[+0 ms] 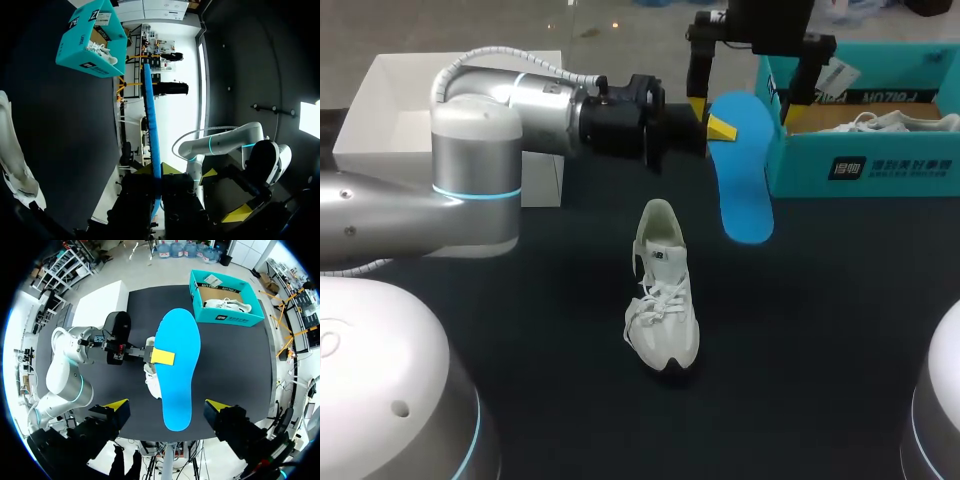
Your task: Take the shoe out of the shoebox, open the shoe tongue, remove and reinsert the insole, then place the shoe into the shoebox
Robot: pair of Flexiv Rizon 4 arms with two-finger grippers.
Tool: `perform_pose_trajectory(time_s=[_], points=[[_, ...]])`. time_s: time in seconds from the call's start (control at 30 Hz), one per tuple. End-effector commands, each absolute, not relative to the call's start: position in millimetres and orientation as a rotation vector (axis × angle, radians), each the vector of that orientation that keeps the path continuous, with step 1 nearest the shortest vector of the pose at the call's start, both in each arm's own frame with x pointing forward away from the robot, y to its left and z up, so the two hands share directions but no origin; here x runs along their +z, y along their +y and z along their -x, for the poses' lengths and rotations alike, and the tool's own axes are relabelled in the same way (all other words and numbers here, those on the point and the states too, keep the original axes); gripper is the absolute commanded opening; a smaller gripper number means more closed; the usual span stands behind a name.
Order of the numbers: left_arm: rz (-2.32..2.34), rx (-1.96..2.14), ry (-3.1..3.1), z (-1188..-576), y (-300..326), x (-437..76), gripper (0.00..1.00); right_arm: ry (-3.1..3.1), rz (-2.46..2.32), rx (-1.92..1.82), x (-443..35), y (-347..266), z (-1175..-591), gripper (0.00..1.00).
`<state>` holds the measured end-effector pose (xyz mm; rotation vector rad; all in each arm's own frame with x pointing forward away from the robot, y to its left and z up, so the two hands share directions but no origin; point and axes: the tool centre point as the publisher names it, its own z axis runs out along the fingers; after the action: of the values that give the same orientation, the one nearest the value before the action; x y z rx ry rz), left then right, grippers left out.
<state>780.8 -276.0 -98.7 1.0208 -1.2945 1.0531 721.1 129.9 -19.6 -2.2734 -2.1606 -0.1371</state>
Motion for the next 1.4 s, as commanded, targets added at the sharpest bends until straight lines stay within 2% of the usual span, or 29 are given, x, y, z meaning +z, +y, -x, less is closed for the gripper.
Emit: perform_pose_trajectory(time_s=[0.03, 0.57, 0.87, 1.17, 1.4], points=[[-1.023, 1.052, -1.296, -780, -277, -98, 0.0, -2.16, 2.274, -0.137, -20, 130, -722, 1.0], [-1.023, 1.052, -1.296, -780, -277, -98, 0.0, -2.131, 2.238, -0.152, -20, 127, -722, 1.0], [-1.018, 1.126, -1.291, -779, -255, -84, 0.0, -1.865, 2.084, -0.51, -16, 95, -734, 1.0], [-1.015, 1.121, -1.3, -784, -249, -81, 0.0, -1.776, 1.736, -0.94, 1, 85, -726, 1.0], [-1.013, 1.109, -1.301, -785, -249, -83, 0.0, -1.812, 1.801, -0.971, -5, 85, -725, 1.0]])
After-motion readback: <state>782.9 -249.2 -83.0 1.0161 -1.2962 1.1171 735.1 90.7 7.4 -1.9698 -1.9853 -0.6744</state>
